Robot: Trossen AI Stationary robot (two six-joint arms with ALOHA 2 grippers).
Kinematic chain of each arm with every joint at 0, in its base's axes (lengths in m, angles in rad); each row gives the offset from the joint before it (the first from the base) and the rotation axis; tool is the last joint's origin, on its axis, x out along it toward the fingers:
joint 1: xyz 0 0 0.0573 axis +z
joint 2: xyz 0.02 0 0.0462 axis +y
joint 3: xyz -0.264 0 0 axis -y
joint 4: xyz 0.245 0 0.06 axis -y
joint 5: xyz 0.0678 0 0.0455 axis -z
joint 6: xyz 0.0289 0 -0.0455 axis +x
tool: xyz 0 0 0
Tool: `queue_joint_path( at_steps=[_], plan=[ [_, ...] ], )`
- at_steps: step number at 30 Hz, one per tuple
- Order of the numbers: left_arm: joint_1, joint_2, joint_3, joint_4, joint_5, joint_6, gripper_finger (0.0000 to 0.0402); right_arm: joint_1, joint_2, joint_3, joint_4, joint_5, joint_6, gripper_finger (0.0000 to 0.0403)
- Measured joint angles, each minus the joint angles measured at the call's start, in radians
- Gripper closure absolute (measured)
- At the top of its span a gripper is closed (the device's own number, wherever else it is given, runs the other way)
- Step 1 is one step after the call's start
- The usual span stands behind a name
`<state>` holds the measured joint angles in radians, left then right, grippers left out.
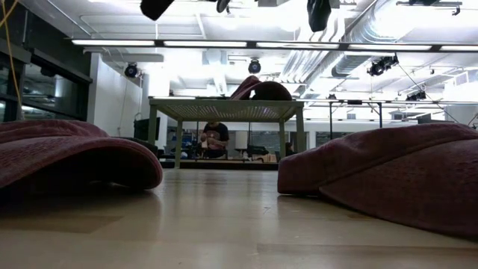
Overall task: Pick & Place hat
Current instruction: Put the center black cap on the left side of shelf
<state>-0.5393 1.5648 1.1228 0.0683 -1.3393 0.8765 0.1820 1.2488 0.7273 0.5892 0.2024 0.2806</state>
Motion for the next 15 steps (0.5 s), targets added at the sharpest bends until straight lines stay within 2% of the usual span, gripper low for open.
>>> queue_joint_path(
  at_steps=[7,12,15],
  plan=[
    [0.002,0.051,0.018,0.132,-0.089,0.185,0.0309,-0.019,0.0,-0.001,0.019,-0.031,0.042,0.0398],
    [0.002,0.055,0.018,0.224,-0.084,0.286,0.0311,-0.019,0.0,-0.001,0.022,-0.038,0.067,0.0398],
    [0.002,0.055,0.032,0.22,-0.08,0.295,0.032,-0.019,0.0,-0.001,0.022,-0.038,0.079,0.0397]
  ],
)
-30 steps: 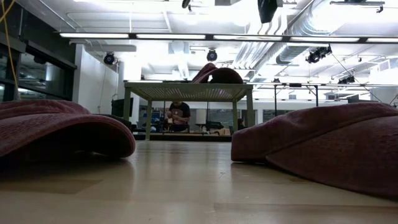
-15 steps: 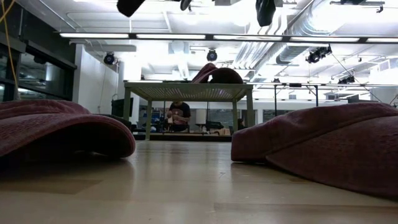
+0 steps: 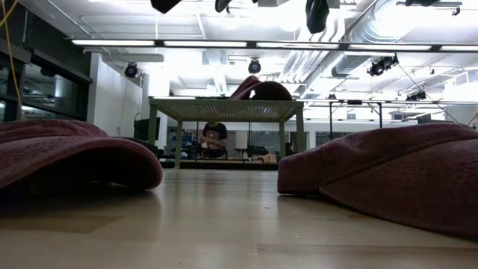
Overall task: Pick & Place hat
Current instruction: Put the center black cap on the left side of shelf
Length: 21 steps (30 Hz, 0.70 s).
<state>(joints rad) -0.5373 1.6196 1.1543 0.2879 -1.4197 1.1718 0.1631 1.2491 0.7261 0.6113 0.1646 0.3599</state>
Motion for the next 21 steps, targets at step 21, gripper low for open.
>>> queue_joint_path(
  at_steps=[21],
  plan=[
    [0.0,0.0,0.013,-0.065,0.03,0.002,0.0361,-0.006,0.0,0.0,0.038,-0.024,0.024,0.0398]
  ],
)
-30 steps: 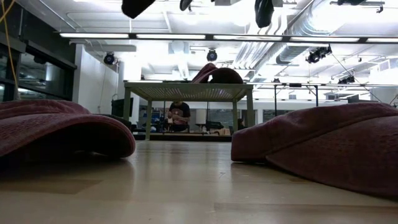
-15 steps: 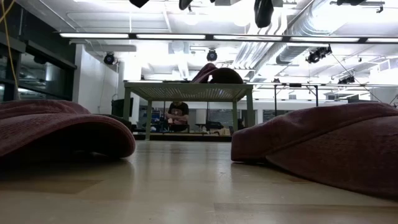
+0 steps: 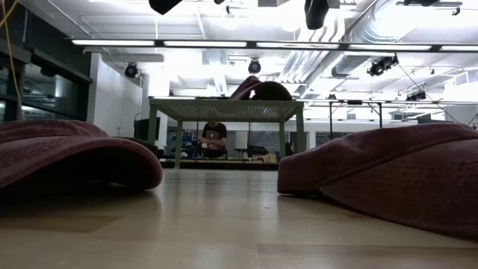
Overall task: Pick & Place hat
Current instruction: Put the center black cap on the left side of shelf
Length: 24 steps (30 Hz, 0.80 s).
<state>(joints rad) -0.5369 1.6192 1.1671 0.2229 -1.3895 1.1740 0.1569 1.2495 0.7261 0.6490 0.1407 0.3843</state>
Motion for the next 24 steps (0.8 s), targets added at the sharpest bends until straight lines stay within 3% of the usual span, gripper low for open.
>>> queue_joint_path(
  at_steps=[6,11,21,24],
  plan=[
    [0.0,0.0,0.0,-0.001,0.092,0.01,0.0361,-0.021,0.0,0.0,-0.019,-0.002,-0.004,0.0399],
    [0.001,0.0,0.0,-0.005,0.011,0.072,0.0352,-0.021,0.0,0.0,-0.015,0.0,-0.008,0.0399],
    [0.011,0.0,0.0,-0.003,0.041,0.203,0.0224,-0.022,0.0,0.0,0.013,-0.013,-0.01,0.0399],
    [0.037,0.0,0.0,0.015,0.015,0.206,0.0205,-0.022,0.0,0.0,0.015,-0.017,-0.01,0.0399]
  ],
)
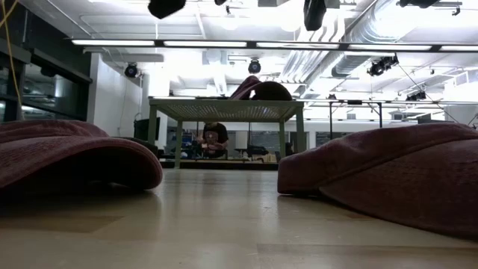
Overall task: Pick & Place hat
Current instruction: Put the center black cap on the left side of shelf
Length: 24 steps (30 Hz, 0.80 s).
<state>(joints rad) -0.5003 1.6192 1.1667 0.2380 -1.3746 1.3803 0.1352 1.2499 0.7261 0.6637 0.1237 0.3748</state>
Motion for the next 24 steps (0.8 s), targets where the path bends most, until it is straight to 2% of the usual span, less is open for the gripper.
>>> queue_joint_path(
  at_steps=[5,12,24],
  plan=[
    [0.041,0.0,0.0,0.002,0.0,-0.015,0.0205,-0.002,0.0,0.0,0.006,0.002,-0.001,0.0399],
    [0.061,0.0,0.0,0.001,0.004,-0.01,0.0228,-0.003,0.0,0.0,0.006,-0.005,-0.001,0.0399],
    [0.061,-0.001,0.0,0.022,0.026,0.082,0.0333,-0.002,0.0,-0.002,0.0,-0.018,0.072,0.0399]
  ],
)
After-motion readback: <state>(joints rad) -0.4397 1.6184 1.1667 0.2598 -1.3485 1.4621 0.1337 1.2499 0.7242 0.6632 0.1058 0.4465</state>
